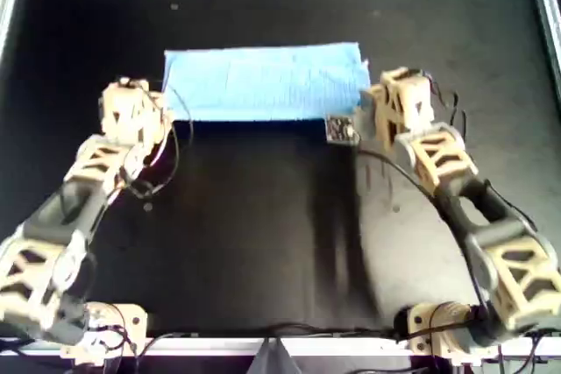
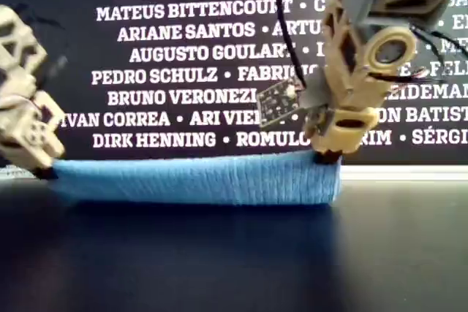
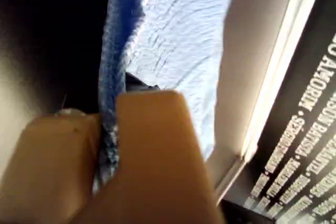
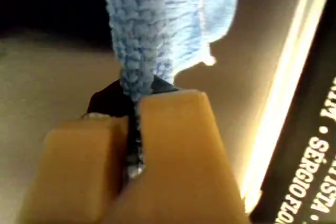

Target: Fold a cloth

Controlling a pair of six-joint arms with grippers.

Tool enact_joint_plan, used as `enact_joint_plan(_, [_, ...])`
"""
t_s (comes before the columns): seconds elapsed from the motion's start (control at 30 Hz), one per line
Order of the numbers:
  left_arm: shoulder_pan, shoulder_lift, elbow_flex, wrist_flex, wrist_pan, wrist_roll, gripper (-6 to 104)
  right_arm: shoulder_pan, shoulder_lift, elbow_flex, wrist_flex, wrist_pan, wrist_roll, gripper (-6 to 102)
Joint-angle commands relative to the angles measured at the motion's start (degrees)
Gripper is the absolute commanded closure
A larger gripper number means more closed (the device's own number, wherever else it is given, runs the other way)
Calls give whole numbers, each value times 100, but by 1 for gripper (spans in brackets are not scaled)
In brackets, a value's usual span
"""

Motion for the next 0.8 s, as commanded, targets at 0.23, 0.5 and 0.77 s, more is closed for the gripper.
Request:
enact_joint_plan(0.23, [-123, 2145, 1573, -18, -26, -26, 99, -9, 2171, 1503, -53, 18, 26, 98])
enact_joint_plan(0.5, [-211, 2602, 2733, -18, -26, -26, 99, 299, 2742, 2566, -53, 9, 35, 98])
enact_joint_plan(0.77, [-448, 2646, 3384, -18, -26, -26, 99, 475, 3059, 3041, -53, 18, -26, 98])
